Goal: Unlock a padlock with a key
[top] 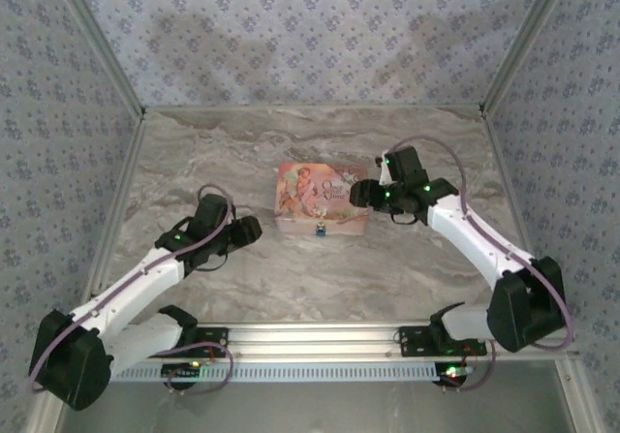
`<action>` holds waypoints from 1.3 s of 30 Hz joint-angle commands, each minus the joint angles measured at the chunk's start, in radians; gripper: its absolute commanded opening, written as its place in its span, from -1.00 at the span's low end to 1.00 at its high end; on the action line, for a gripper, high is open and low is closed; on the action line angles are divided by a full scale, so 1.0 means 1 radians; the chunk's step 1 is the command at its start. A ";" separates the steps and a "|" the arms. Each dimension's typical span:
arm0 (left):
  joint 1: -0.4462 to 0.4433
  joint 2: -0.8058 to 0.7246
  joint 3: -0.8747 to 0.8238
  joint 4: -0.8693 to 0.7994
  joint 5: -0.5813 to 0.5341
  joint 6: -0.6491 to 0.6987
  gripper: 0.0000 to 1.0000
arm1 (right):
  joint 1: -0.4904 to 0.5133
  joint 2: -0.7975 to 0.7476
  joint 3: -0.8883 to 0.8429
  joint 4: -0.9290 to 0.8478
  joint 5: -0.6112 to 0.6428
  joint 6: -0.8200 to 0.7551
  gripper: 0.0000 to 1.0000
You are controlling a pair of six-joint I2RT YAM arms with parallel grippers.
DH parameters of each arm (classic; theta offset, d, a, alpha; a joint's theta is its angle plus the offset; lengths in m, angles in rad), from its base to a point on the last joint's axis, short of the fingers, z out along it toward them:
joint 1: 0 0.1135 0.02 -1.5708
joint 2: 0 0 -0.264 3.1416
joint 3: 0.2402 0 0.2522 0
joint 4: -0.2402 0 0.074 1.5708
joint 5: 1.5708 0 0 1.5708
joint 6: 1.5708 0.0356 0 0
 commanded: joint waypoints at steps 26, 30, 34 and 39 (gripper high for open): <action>0.012 0.682 0.450 -0.149 -0.124 0.103 -0.38 | 0.069 -0.413 -0.205 -0.167 0.098 0.068 0.31; 0.011 0.727 0.463 -0.146 -0.104 0.102 -0.44 | 0.063 -0.416 -0.205 -0.171 0.099 0.068 0.31; 0.010 0.747 0.460 -0.143 -0.099 0.101 -0.48 | 0.058 -0.420 -0.208 -0.171 0.099 0.068 0.31; 0.006 0.755 0.450 -0.135 -0.095 0.098 -0.50 | 0.050 -0.418 -0.219 -0.165 0.096 0.072 0.32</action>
